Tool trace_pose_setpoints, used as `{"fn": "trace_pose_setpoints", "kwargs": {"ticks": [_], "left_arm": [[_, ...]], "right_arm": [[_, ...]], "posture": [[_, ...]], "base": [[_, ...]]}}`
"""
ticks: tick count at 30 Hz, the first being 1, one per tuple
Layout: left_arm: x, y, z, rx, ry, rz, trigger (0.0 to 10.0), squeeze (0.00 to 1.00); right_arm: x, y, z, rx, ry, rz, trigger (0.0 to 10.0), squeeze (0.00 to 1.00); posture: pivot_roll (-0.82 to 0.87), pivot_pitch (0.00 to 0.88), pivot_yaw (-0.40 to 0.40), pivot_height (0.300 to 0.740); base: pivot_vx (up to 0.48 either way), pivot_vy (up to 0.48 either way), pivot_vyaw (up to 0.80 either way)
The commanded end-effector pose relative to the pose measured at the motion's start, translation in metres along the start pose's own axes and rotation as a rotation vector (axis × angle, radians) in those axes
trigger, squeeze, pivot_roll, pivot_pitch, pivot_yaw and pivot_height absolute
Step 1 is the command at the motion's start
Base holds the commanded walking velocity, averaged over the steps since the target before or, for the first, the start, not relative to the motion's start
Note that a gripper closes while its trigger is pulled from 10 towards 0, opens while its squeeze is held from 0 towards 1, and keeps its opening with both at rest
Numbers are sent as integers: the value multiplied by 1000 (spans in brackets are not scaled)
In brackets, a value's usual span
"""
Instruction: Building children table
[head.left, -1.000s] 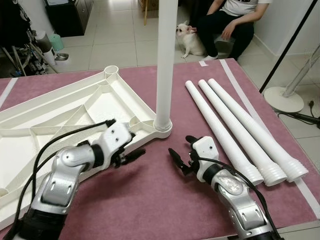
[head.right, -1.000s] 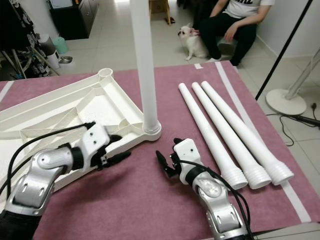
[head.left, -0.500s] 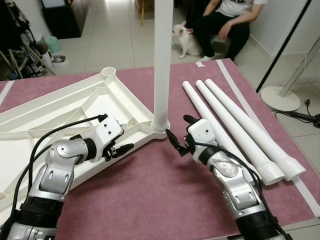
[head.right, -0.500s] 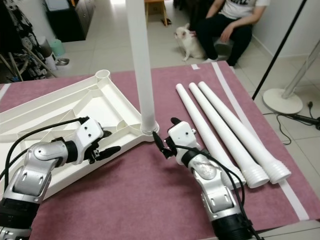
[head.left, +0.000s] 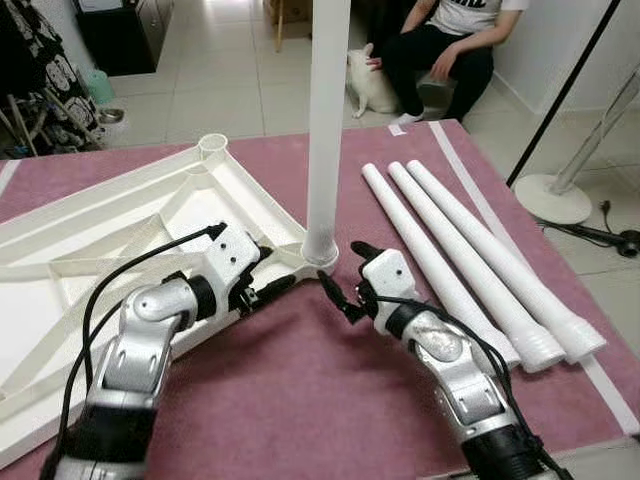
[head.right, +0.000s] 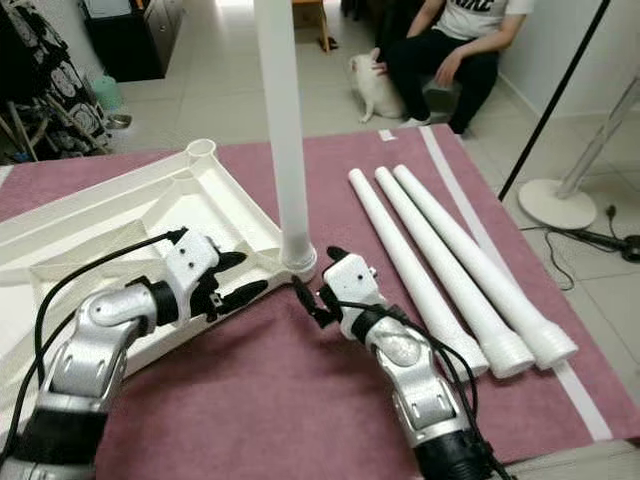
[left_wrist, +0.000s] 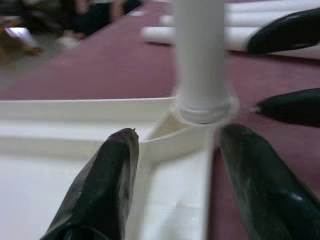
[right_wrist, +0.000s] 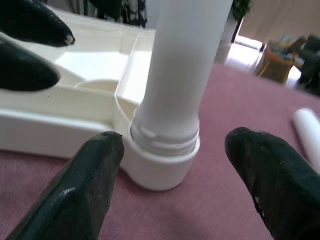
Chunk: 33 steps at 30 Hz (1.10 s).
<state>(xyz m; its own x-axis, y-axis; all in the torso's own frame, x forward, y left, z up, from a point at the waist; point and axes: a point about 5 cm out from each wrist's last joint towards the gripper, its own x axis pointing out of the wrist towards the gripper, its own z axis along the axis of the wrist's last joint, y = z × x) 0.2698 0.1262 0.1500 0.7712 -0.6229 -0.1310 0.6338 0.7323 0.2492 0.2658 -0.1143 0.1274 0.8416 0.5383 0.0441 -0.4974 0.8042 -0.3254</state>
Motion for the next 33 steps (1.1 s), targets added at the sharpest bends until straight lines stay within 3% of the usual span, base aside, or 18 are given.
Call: {"fn": "trace_pose_setpoints", "kwargs": {"ticks": [1, 3, 5, 8, 14, 15, 19, 20, 23, 31, 33], "left_arm": [[-5, 7, 1, -12, -19, 81, 10000, 0], [-5, 7, 1, -12, -19, 81, 10000, 0], [-3, 6, -3, -3, -25, 155, 10000, 0], [1, -3, -14, -7, 0, 190, 10000, 0], [2, -12, -24, -29, 29, 106, 10000, 0], [3, -6, -25, -29, 36, 31, 10000, 0], [3, -1, -23, -23, 34, 11, 10000, 0], [5, 9, -15, 1, 18, -3, 10000, 0], [5, 14, -9, 11, 3, 4, 10000, 0], [8, 0, -2, -1, -40, -9, 10000, 0], [5, 0, -1, 41, -33, -30, 10000, 0]], "right_arm": [[2, -1, 8, -8, -47, -18, 10000, 0], [2, -1, 8, -8, -47, -18, 10000, 0], [5, -4, 12, -3, -69, -50, 10000, 0], [7, -11, 13, -1, -79, -107, 10000, 0], [7, -20, 13, -10, -80, -134, 10000, 0], [7, -26, 13, -34, -75, -126, 10000, 0], [7, -27, 13, -45, -75, -122, 10000, 0], [6, -30, 16, -62, -75, -103, 10000, 0], [5, -31, 16, -78, -68, -83, 10000, 0], [5, -32, 18, -89, -65, -80, 10000, 0], [9, -28, 20, -78, -80, -85, 10000, 0]], "posture": [[-30, 0, 52, 740], [-30, 0, 52, 740], [-37, 0, 59, 740], [-43, 0, 59, 740], [-34, 0, 54, 740], [-40, 0, 34, 740], [-41, 0, 30, 740], [-57, 0, 5, 740], [-64, 0, -7, 740], [-70, 0, -9, 740], [-46, 0, 6, 740]], "base": [[0, 0, 0], [0, 0, 0], [0, 0, 0], [0, 0, 0], [0, 0, 0], [0, 0, 0], [0, 0, 0], [0, 0, 0], [0, 0, 0], [0, 0, 0], [0, 0, 0]]}}
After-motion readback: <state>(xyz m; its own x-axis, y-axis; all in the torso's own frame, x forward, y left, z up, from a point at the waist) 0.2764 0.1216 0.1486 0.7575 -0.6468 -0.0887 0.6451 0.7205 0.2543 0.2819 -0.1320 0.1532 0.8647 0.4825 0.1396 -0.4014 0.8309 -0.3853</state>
